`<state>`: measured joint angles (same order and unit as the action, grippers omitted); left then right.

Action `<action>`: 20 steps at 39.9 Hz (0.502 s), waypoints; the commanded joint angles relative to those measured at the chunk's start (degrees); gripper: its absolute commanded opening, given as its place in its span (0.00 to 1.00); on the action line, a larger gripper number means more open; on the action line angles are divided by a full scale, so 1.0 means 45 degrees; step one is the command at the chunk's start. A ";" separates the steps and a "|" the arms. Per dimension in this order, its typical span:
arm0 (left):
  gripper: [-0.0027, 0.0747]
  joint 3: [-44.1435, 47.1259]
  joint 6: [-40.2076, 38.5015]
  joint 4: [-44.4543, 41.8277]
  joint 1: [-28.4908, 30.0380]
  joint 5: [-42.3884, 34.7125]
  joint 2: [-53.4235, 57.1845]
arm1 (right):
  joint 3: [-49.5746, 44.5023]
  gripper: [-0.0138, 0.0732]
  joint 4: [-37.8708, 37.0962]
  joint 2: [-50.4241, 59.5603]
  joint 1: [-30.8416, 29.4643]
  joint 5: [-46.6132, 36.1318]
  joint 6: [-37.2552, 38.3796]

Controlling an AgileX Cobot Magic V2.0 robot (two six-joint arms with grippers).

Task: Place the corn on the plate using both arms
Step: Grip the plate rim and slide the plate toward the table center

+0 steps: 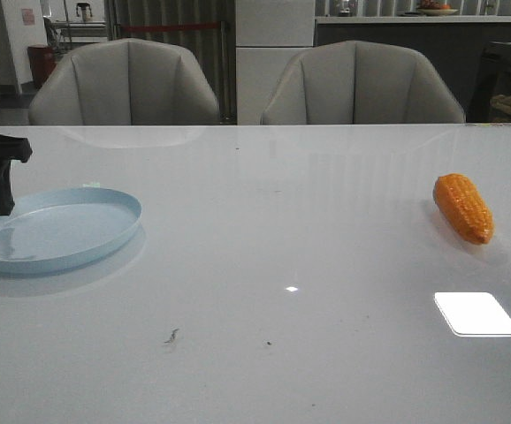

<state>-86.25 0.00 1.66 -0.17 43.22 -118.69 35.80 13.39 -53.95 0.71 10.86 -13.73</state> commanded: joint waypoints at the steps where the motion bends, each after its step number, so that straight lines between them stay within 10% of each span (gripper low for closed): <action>1: 0.62 -0.0361 -0.0085 0.0303 -0.0072 0.0056 0.0334 | 0.0450 0.74 0.0048 0.0103 0.0030 -0.0962 0.0018; 11: 0.59 -0.0361 -0.0085 0.0465 -0.0072 0.0418 -0.0063 | 0.0450 0.74 0.0048 0.0103 0.0030 -0.0962 0.0018; 18: 0.15 -0.0361 0.0000 0.0486 -0.0072 0.0681 -0.0063 | 0.0450 0.74 0.0048 0.0103 0.0030 -0.0962 0.0018; 20: 0.16 -0.0361 0.0000 0.0486 -0.0072 0.0702 -0.0063 | 0.0450 0.74 0.0048 0.0103 0.0030 -0.0962 0.0018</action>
<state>-86.92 0.00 4.25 -0.24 45.23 -120.91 35.80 13.39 -53.95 0.71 10.86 -13.73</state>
